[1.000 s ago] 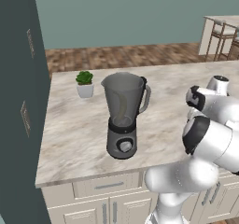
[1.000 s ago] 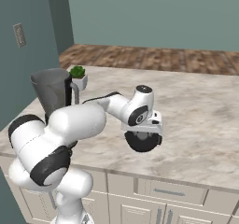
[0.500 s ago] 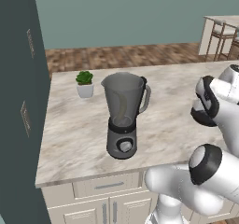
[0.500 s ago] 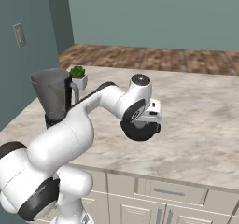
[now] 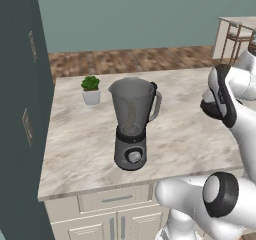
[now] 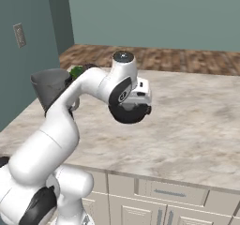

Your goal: Open the blender lid, put the banana in the blender, close the lid, and start the blender.

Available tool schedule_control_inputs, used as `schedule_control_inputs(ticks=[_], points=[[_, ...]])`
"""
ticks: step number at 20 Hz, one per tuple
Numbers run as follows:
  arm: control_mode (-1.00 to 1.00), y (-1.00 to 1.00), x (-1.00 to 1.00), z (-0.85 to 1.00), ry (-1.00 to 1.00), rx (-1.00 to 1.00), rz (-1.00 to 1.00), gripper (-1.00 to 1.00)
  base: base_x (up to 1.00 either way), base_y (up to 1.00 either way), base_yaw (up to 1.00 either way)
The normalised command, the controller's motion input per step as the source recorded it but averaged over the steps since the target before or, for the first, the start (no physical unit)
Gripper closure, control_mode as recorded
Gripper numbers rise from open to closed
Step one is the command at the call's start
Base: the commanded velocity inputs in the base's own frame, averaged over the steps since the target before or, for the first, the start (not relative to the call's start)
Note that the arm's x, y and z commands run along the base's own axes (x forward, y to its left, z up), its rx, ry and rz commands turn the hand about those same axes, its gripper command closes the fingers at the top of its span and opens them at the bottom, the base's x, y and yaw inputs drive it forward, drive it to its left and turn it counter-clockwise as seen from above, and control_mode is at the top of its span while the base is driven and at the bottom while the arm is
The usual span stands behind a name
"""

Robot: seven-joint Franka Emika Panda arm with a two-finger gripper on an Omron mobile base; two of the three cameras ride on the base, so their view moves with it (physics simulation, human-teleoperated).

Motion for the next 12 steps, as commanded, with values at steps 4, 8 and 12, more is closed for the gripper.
schedule_control_inputs(ticks=[4, 8, 12], points=[[-1.0, 0.47, 0.0, 0.96, 0.0, 0.0, 0.0, 1.0, 0.0, 0.0, 0.0], [-1.0, 0.63, 0.0, 0.67, -0.04, 0.0, 0.0, 1.0, 0.0, 0.0, 0.0], [-1.0, 0.76, 0.0, 0.55, -0.01, 0.0, 0.0, 1.0, 0.0, 0.0, 0.0]])
